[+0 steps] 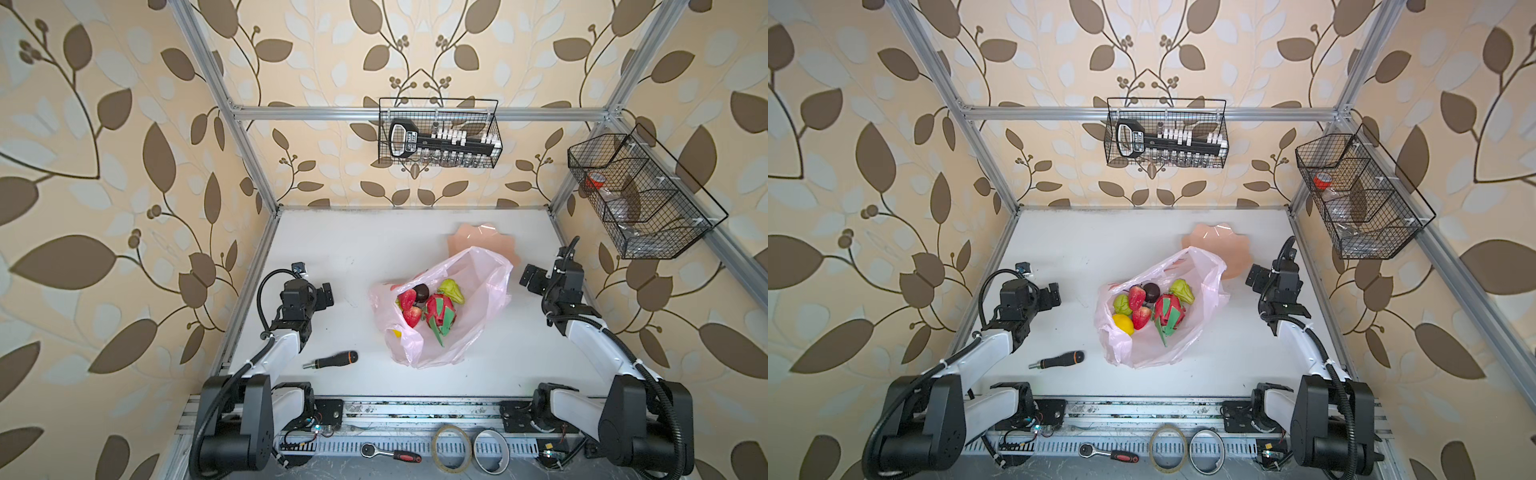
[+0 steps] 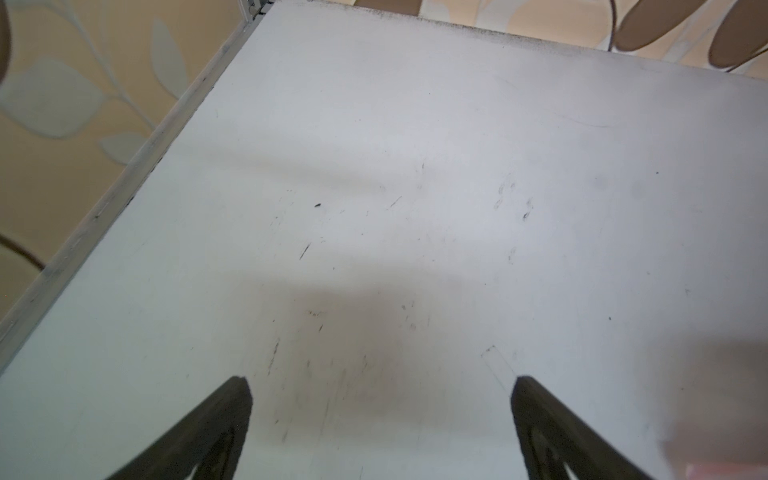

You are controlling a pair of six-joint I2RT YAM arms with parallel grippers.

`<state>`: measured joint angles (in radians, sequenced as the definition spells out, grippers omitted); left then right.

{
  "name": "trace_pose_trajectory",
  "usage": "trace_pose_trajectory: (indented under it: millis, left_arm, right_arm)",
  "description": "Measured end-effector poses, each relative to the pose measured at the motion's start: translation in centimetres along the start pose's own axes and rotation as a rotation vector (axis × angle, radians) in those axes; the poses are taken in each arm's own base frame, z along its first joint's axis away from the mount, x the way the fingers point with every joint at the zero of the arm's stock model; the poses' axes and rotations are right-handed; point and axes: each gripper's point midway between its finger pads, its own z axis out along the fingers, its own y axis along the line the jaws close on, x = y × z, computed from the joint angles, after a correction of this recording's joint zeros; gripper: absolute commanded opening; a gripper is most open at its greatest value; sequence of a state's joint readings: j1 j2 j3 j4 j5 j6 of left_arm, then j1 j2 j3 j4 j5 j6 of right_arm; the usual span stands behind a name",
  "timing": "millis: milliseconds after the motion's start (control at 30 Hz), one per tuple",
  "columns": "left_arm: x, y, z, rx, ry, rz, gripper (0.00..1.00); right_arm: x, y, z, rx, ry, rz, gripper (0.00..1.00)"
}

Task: Place the fruits into the plastic bag

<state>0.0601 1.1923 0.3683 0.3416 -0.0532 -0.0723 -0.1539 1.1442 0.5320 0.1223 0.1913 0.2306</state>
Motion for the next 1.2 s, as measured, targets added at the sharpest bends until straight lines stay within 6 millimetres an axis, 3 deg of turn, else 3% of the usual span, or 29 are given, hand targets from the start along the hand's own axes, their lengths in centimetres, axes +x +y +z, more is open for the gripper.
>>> trace_pose_trajectory:
  millis: [167,300,400,600,833,967,1200]
  left_arm:
    - [1.4,-1.7,2.7,0.1,0.022,0.019,0.99]
    - [2.0,-2.8,3.8,0.163,0.018,0.039,0.99]
    - [2.6,-3.3,4.1,0.195,0.033,0.048,0.99]
    - [1.8,-3.7,4.0,0.218,0.0,0.054,0.99]
    - [1.7,-3.9,3.9,0.231,-0.003,0.054,0.99]
    - [1.7,-3.9,3.9,0.231,-0.002,0.054,0.99]
    - [1.7,-3.9,3.9,0.231,-0.002,0.056,0.99]
  right_arm:
    - [1.0,-0.3,0.2,0.001,-0.084,0.021,1.0]
    - [1.5,0.9,-0.1,-0.036,-0.155,0.001,1.0]
    - [2.4,1.7,-0.4,-0.056,-0.207,-0.018,1.0]
    - [4.7,1.4,-1.4,-0.073,-0.267,-0.041,1.0]
    - [5.1,2.8,-1.0,-0.127,-0.298,-0.086,1.0]
    - [3.9,4.2,-1.0,-0.131,-0.325,-0.112,1.0]
    - [3.4,4.2,-1.1,-0.105,-0.343,-0.124,1.0]
